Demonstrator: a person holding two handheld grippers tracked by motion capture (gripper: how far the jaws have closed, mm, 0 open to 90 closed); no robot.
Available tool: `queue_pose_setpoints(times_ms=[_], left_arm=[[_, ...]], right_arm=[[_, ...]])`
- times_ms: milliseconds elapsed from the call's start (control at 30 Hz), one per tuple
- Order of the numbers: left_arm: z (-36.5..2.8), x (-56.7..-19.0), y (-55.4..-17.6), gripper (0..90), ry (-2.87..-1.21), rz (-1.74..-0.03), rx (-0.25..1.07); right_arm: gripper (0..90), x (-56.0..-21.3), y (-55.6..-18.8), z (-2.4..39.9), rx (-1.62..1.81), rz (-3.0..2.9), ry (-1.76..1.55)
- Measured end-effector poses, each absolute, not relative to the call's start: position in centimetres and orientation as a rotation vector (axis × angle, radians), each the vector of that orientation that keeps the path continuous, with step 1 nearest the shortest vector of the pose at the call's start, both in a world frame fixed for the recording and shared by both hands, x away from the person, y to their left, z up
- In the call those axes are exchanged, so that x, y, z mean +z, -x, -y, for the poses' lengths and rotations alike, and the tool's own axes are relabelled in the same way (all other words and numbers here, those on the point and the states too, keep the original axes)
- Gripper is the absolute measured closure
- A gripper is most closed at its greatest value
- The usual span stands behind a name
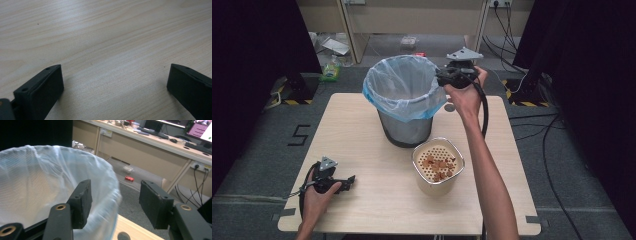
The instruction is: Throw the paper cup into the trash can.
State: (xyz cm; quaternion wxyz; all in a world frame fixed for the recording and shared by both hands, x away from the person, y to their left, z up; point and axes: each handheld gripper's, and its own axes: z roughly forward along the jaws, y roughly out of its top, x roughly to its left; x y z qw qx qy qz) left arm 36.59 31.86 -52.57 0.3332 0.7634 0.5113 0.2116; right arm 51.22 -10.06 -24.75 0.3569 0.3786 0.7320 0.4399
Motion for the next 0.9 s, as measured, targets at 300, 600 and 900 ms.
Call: queue_pose_setpoints(times_ms=[300,600,900], left_arm=[[-31.9,-52.6,-36.6,0.0,-1.993,-1.335,0.553],[-31.9,-52.6,-36.6,0.0,-1.993,-1.335,0.554],[-31.9,-52.6,-36.6,0.0,-1.994,-1.335,0.553]], right_arm=[[39.3,-27.0,-49.7,14.7,1.089,-1.902,-1.036],[38.8,-29.9,-47.8,17.5,1.044,-1.932,-1.052],[38.4,-33.0,-46.7,19.2,1.029,-1.953,-1.094]])
